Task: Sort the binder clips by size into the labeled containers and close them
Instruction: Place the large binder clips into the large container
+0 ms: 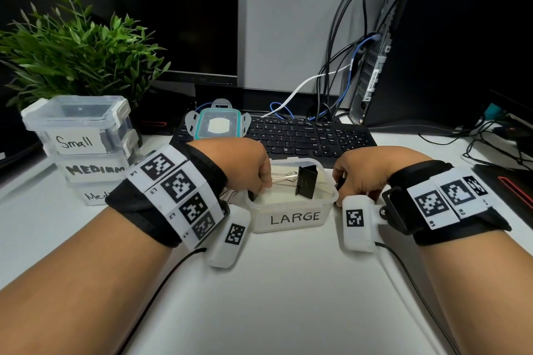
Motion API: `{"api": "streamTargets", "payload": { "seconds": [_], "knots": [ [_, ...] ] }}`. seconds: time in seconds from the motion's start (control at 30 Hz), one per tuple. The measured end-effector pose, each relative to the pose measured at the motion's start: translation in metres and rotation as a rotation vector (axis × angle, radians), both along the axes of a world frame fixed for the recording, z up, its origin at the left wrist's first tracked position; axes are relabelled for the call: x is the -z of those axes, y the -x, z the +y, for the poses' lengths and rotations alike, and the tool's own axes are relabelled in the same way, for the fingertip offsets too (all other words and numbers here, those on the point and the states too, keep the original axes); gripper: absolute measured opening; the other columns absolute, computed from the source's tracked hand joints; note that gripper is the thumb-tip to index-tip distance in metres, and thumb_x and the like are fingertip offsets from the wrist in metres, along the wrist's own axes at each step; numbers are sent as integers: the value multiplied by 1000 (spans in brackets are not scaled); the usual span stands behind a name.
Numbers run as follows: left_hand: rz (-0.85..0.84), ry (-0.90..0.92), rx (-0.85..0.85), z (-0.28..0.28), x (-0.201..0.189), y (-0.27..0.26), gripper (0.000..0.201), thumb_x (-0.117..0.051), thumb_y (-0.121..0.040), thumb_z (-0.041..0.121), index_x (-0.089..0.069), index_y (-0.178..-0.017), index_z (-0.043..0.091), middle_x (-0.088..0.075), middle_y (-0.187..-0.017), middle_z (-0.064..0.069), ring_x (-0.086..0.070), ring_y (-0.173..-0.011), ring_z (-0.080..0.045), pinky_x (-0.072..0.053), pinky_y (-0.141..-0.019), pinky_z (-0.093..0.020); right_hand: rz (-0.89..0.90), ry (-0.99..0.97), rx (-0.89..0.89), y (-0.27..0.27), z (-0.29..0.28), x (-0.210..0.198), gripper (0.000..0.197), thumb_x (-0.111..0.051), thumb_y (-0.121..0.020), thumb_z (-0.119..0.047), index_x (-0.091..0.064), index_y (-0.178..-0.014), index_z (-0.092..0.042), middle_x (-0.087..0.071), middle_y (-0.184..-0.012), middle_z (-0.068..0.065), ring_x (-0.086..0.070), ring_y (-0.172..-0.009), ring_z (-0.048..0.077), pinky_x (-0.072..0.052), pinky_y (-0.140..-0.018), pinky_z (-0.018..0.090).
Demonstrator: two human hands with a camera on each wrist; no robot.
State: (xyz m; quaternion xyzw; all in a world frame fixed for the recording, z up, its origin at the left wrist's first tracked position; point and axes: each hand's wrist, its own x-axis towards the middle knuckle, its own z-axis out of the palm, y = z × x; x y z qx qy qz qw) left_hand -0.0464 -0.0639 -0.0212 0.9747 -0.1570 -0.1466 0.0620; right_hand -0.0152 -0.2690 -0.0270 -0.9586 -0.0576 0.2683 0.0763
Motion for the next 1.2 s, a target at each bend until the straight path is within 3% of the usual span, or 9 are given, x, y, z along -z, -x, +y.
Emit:
{"api": "streamTargets", "payload": {
  "seconds": [0.23, 0.37, 0.47, 0.57, 0.67, 0.83, 0.93, 1.07, 1.2],
  "knots": [
    [3, 2, 13, 1, 1, -2, 24, -62, -89, 24, -68, -111, 30, -59, -84, 17, -56, -87, -6, -45, -80, -20, -57, -64, 43, -3, 1, -2, 26, -80, -71, -14, -65, -93, -10, -72, -87, 12, -71, -78, 29, -59, -77, 41],
    [3, 11, 15, 2, 1, -2, 23, -62, -89, 23, -69, -110, 29, -62, -89, 16, -58, -91, -8, -47, -85, -23, -180, -140, 94, -4, -2, -8, 11, -64, -87, -4, -58, -89, -13, -68, -79, 13, -64, -59, 20, -56, -58, 26],
    [2, 9, 20, 2, 1, -2, 24, -61, -89, 23, -69, -111, 29, -65, -99, 13, -58, -92, -8, -47, -85, -22, -306, -226, 143, -3, -10, -20, 9, -63, -88, -7, -58, -90, -15, -66, -74, 9, -63, -57, 16, -50, -46, 19],
    [3, -2, 30, 2, 1, -2, 25, -61, -89, 21, -68, -112, 27, -66, -105, 10, -56, -91, -8, -45, -83, -21, -454, -444, 165, 3, -15, -37, 10, -64, -86, -4, -62, -84, -13, -68, -75, 10, -67, -63, 18, -58, -66, 29],
    [5, -8, 33, 2, 2, -2, 26, -61, -90, 20, -68, -113, 27, -66, -106, 10, -55, -91, -8, -45, -85, -22, -414, -543, 12, 18, -13, -51, 15, -71, -79, -3, -71, -79, -18, -72, -72, 2, -69, -63, 12, -56, -66, 22],
    [4, 0, 47, 0, 1, -3, 26, -61, -89, 15, -68, -114, 21, -64, -100, 14, -53, -86, -3, -41, -79, -18, -277, -327, -198, 33, 14, -47, 15, -81, -71, -16, -71, -80, -24, -71, -68, -8, -61, -50, -1, -42, -49, 9],
    [-27, -34, 66, -1, 2, -2, 25, -63, -88, 18, -69, -111, 26, -63, -98, 14, -54, -88, -7, -45, -82, -22, -319, -125, -251, 32, 29, -33, 18, -83, -69, -23, -69, -81, -23, -69, -71, -7, -60, -56, 4, -41, -50, 13],
    [-36, -29, 59, 1, 1, -2, 26, -63, -87, 18, -69, -111, 26, -64, -103, 12, -53, -89, -7, -45, -84, -23, -351, -5, -235, 33, 38, -26, 19, -81, -71, -21, -68, -85, -20, -59, -70, -10, -52, -62, 4, -36, -51, 17],
    [-53, -45, 91, 1, 1, -1, 28, -61, -88, 18, -67, -114, 29, -62, -99, 14, -51, -88, -6, -43, -82, -21, -344, 91, -216, 34, 47, -23, 15, -74, -78, -18, -67, -92, -17, -62, -86, -2, -59, -85, 17, -38, -55, 18]
  ]
}}
